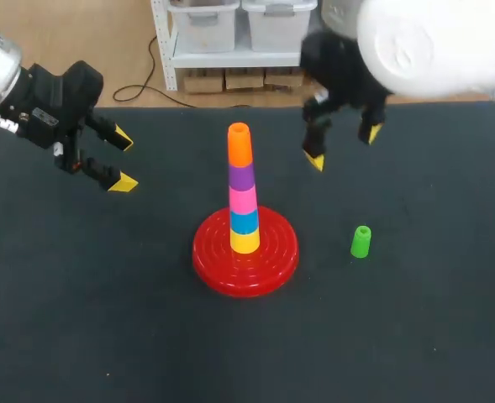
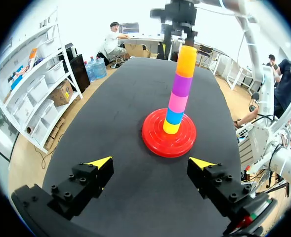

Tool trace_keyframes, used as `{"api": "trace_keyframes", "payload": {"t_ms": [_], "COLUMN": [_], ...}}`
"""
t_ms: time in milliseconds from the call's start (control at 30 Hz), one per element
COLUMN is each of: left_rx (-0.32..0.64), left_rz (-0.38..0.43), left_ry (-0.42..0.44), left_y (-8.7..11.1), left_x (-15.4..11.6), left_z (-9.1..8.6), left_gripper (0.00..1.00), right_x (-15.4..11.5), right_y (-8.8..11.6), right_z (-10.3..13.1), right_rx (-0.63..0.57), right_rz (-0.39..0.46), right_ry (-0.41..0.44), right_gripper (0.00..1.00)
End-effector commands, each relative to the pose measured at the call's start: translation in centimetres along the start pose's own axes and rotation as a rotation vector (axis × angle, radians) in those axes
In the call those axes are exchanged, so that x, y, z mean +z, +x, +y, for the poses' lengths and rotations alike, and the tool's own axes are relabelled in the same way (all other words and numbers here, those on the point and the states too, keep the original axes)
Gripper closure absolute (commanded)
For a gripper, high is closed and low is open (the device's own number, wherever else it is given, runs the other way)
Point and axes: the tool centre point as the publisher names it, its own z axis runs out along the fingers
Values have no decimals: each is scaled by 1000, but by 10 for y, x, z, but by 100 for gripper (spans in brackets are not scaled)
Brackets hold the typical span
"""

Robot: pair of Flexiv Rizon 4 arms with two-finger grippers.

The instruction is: Pick up and stack the cylinders on the red base in this order: pink,purple,orange,green

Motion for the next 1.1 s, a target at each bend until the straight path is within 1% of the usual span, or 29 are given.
{"api": "trace_keyframes", "payload": {"t_ms": [33,100,200,367,533,800,867,900,933,1000,1033,1067,1100], "left_rx": [-1,-1,-1,-1,-1,-1,-1,-1,-1,-1,-1,-1,-1], "left_rz": [3,3,3,3,3,3,3,3,3,3,3,3,3], "left_ry": [1,1,1,1,1,1,1,1,1,1,1,1,1], "left_y": [0,0,0,0,0,0,0,0,0,0,0,0,0], "left_x": [0,0,0,0,0,0,0,0,0,0,0,0,0], "left_z": [0,0,0,0,0,0,0,0,0,0,0,0,0], "left_gripper": [0,0,0,0,0,0,0,0,0,0,0,0,0], "right_x": [44,60,78,100,112,119,121,122,123,124,125,125,126], "right_y": [12,17,23,30,36,43,45,45,45,46,47,47,48], "right_z": [-7,-11,-14,-20,-24,-27,-28,-28,-28,-29,-29,-28,-28], "right_rx": [30,45,53,67,75,85,92,93,96,99,98,98,98], "right_rz": [-100,-82,-62,-38,-29,-8,8,9,14,21,22,23,24], "right_ry": [-3,-2,9,18,28,25,29,29,32,32,34,35,35], "right_gripper": [0,0,0,0,0,0,0,2,10,19,22,31,36]}}
